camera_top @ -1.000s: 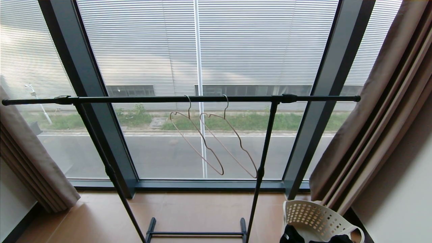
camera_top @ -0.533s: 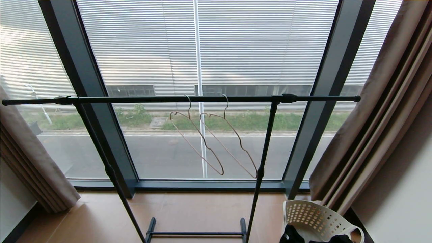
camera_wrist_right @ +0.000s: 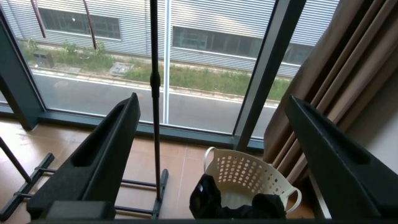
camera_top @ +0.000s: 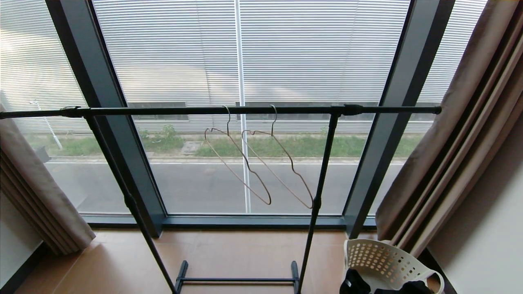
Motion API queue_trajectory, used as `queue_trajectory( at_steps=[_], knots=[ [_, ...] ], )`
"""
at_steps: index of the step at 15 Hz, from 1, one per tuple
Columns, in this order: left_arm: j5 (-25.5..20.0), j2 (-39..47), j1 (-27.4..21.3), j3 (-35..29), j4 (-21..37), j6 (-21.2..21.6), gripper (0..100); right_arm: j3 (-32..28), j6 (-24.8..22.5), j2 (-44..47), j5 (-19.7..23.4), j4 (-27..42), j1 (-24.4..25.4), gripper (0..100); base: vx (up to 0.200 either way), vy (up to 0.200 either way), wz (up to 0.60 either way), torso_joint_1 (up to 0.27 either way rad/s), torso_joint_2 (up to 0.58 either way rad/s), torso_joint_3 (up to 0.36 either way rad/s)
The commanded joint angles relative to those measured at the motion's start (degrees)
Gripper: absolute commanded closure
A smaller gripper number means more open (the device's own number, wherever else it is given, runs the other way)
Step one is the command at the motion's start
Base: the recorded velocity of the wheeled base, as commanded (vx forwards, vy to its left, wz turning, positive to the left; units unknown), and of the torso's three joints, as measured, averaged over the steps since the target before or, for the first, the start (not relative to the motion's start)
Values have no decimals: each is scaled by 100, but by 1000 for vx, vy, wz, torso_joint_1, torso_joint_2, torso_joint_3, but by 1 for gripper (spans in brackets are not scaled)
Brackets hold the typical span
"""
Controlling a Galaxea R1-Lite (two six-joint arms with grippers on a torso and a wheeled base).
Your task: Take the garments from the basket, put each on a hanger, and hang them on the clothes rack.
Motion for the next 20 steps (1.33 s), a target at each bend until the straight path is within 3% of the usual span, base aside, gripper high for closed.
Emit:
queue_trajectory(
  at_steps=[1, 12, 20],
  knots=[
    [0, 5, 9, 0, 2, -5, 0, 0, 7, 7, 3, 2, 1, 0, 0, 0, 0, -144, 334, 183],
    [-9, 5, 0, 0, 2, 13, 0, 0, -10, 7, 12, 2, 1, 0, 0, 0, 0, -159, 367, 204],
    [-18, 5, 0, 0, 2, 31, 0, 0, -10, 7, 12, 2, 1, 0, 0, 0, 0, -218, 533, 308]
  ],
)
